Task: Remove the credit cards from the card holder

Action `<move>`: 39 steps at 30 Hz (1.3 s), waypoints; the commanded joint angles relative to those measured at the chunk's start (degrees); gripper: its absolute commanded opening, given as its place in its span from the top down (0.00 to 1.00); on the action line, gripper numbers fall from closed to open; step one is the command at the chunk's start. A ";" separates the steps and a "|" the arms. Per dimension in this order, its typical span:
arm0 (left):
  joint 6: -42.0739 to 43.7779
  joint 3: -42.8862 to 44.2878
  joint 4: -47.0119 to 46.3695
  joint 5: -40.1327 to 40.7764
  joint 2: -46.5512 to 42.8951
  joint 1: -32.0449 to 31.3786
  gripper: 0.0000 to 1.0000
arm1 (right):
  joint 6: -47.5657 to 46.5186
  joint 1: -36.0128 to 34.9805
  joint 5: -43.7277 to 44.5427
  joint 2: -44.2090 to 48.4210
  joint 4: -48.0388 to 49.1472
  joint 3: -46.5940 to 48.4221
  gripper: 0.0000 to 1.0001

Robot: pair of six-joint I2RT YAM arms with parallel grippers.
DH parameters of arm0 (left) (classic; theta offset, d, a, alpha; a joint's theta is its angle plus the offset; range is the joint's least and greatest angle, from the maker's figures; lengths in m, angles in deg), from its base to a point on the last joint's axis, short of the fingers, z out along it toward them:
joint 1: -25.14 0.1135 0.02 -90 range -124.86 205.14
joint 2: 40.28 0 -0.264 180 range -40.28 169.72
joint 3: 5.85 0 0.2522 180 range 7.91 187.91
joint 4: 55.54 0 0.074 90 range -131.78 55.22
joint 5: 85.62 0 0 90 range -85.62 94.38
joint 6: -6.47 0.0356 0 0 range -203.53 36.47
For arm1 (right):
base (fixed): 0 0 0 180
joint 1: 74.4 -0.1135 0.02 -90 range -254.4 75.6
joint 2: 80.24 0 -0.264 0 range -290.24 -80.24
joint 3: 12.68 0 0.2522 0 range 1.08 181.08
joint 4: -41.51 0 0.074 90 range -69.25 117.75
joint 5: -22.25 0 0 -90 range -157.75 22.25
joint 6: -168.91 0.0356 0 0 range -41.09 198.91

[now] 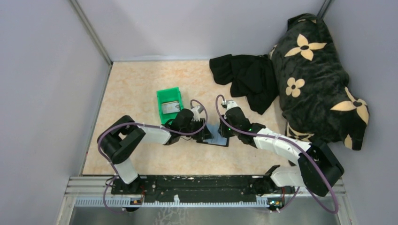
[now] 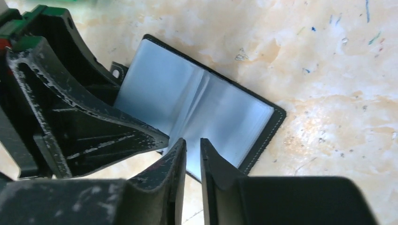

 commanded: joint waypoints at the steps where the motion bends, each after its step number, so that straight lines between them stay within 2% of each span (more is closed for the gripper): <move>1: 1.39 0.80 -1.27 -1.11 1.31 -0.45 0.60 | 0.00 0.15 2.45 1.74 -1.01 2.46 0.74; 3: 1.34 0.97 -1.49 -1.39 1.80 -0.43 0.60 | 0.03 0.22 2.73 1.25 -1.29 2.79 0.65; 6: 1.30 1.20 -1.80 -1.92 2.35 -0.52 0.60 | 0.62 0.35 3.15 1.58 -1.33 2.41 0.61; 11: 1.39 1.21 -1.89 -2.08 2.75 -0.45 0.61 | 0.09 0.66 1.94 0.93 -0.53 2.00 0.66; 17: 1.35 1.35 -2.02 -2.53 3.59 -0.48 0.61 | 1.32 0.63 1.59 2.82 0.19 1.29 0.66; 21: 1.39 1.53 -2.23 -2.78 3.88 -0.46 0.61 | 1.76 1.14 4.50 5.04 -1.38 1.73 0.66; 25: 1.47 1.62 -2.23 -2.96 4.01 -0.47 0.61 | 4.57 1.58 12.39 8.26 -4.02 1.48 0.65; 27: 1.48 1.62 -2.24 -3.11 4.13 -0.50 0.61 | 5.52 1.79 14.86 9.72 -4.20 0.97 0.60; 30: 1.48 1.58 -2.24 -3.15 3.90 -0.53 0.62 | 4.44 1.90 12.76 7.15 -3.47 1.58 0.55; 39: 2.71 0.13 0.72 -0.01 -1.45 -0.38 0.64 | 4.33 1.89 6.40 -2.74 2.41 0.69 0.57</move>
